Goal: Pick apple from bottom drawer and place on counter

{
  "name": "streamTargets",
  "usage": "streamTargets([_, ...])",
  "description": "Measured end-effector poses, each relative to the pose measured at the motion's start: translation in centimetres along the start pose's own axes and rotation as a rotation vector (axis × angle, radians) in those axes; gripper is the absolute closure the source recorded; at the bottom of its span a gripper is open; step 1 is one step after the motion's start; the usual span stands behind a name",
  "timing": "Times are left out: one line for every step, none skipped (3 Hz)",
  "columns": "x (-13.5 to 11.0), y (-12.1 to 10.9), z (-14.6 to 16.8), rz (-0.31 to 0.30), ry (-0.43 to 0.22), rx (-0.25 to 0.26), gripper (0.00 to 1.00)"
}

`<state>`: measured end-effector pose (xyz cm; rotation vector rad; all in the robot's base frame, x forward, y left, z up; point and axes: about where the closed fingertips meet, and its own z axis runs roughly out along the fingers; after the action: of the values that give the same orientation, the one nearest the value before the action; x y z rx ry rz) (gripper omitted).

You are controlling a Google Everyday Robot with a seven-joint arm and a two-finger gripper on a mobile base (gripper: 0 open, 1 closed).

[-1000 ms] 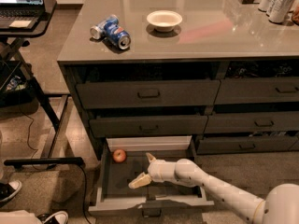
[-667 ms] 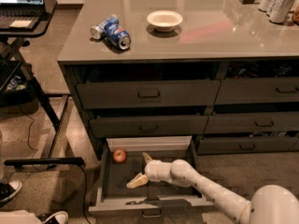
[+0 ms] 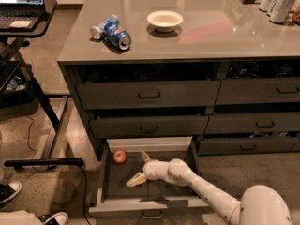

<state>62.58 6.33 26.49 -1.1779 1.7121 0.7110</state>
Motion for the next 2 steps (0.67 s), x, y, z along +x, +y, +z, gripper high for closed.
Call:
streamTargets([0.4,-0.1,0.3,0.043,0.007,0.043,0.00])
streamTargets([1.2,-1.2,2.2,0.112,-0.022,0.151,0.00])
